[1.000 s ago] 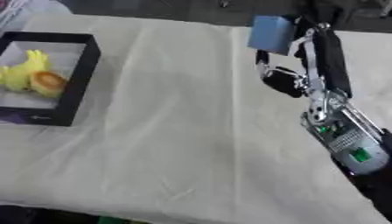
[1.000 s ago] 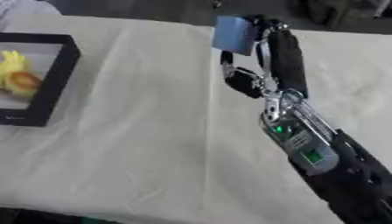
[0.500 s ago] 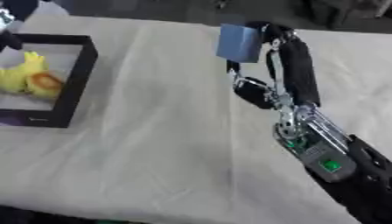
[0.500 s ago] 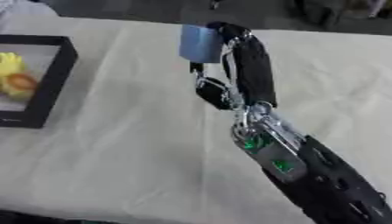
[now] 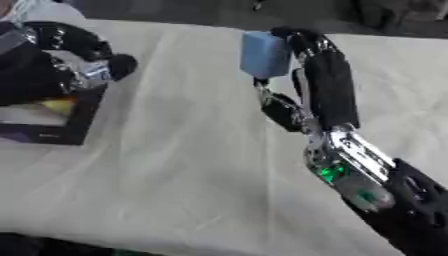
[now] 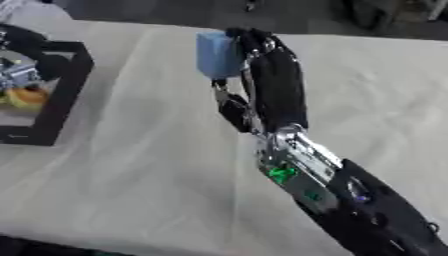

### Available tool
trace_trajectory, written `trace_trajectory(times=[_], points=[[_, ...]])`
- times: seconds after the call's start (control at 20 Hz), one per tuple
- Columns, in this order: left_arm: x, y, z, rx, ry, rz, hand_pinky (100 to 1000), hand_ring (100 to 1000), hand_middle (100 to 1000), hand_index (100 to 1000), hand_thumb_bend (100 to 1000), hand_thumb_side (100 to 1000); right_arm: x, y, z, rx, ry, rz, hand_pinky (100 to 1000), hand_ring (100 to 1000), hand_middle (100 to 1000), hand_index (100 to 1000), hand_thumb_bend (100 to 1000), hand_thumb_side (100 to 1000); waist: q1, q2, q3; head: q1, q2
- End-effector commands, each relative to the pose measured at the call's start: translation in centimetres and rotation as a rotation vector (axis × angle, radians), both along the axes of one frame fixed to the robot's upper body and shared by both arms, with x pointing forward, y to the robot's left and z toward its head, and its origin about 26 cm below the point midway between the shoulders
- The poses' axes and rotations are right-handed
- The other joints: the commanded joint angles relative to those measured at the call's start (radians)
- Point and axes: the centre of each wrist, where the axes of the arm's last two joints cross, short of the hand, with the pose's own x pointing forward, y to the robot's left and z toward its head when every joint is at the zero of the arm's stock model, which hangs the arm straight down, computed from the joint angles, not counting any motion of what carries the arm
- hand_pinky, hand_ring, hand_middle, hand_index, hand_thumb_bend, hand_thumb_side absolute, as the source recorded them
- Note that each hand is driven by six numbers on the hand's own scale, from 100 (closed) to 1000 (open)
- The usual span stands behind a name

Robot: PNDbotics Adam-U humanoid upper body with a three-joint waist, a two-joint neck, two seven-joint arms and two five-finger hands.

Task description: Pick up the objects with one hand, pass them to the other hand, and then place them into the box on the other side of the table.

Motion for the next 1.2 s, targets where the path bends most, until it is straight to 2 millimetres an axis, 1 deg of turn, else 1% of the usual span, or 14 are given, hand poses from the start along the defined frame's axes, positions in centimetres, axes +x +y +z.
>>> trace_trajectory(times=[0.05, 0.25, 0.45, 0.75, 1.0, 1.2], points=[[-0.6, -1.0, -0.2, 0.005, -0.011, -0.02, 1000, 623, 754, 882, 600, 549, -0.2, 0.3, 0.9, -0.009, -0.071, -0.039, 571, 665, 502, 475, 244, 100, 0.007, -0.014, 0.004, 0.006, -0.003], [-1.0, -2.3, -0.8, -0.013, -0.003, -0.039, 1000, 622, 755, 885, 610, 529, -0.2, 0.7, 1.1, -0.033, -0.097, -0.052, 578, 663, 502, 476, 247, 100, 0.007, -0.009, 0.01, 0.006, -0.004], [-1.5, -3.7, -0.6, -0.045, -0.018, -0.062, 1000, 612, 749, 882, 628, 454, -0.3, 1.1, 1.2, -0.07, -0.117, -0.054, 591, 663, 502, 476, 247, 100, 0.008, -0.006, 0.019, 0.004, -0.006], [-1.9, -4.9, -0.3, -0.115, -0.057, -0.035, 1000, 580, 740, 879, 626, 447, -0.5, 1.8, 0.9, -0.126, -0.13, -0.031, 598, 660, 504, 477, 247, 100, 0.007, -0.002, 0.022, 0.0, -0.014], [-2.3, -5.8, 0.1, -0.181, -0.073, -0.012, 1000, 564, 737, 878, 622, 458, -0.8, 2.5, 0.7, -0.147, -0.136, 0.01, 595, 654, 504, 477, 248, 100, 0.004, 0.0, 0.022, 0.002, -0.021], [-2.6, -6.3, 0.3, -0.22, -0.09, 0.011, 1000, 566, 742, 884, 612, 459, -0.9, 2.8, 0.5, -0.148, -0.143, 0.039, 592, 650, 504, 478, 250, 100, 0.0, 0.001, 0.02, 0.005, -0.028]])
